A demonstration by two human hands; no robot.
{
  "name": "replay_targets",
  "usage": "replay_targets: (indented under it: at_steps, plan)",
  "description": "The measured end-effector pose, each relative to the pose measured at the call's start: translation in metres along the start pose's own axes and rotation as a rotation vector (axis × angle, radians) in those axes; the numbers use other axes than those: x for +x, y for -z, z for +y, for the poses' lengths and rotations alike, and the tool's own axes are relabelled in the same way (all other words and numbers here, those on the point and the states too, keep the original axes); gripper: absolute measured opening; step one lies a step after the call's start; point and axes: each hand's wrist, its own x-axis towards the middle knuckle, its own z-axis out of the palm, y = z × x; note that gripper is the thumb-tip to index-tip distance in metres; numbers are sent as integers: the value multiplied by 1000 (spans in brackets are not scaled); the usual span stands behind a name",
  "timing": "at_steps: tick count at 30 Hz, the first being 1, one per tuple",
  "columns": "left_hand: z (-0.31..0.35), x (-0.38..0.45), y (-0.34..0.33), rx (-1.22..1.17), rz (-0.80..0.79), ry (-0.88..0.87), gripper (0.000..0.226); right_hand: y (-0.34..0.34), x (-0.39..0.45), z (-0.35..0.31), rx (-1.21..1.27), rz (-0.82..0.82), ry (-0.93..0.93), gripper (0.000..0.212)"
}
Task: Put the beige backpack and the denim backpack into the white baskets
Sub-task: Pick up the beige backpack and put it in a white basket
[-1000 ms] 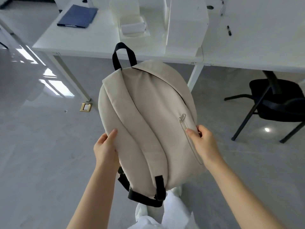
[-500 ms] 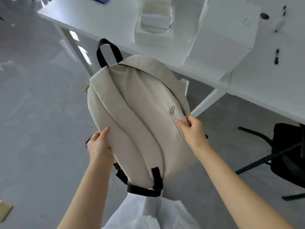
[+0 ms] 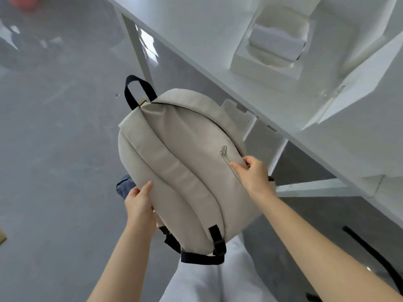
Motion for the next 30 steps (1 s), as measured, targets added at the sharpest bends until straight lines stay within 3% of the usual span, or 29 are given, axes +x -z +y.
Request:
replay_targets:
  at_steps: [6, 12, 20, 30]
  plan:
    - [-37, 73, -57, -122, 97, 35, 6, -38, 113, 30, -36, -125, 58, 25]
    - [-76, 178, -126, -131, 112, -18, 9, -94, 235, 73, -119, -110, 116, 24]
    - [-118, 331, -222, -65, -97, -70, 10, -154, 404, 154, -110, -51, 85, 29]
    - [-63, 396, -331, -158, -490, 54, 19, -105, 539, 150, 144, 79, 138, 27]
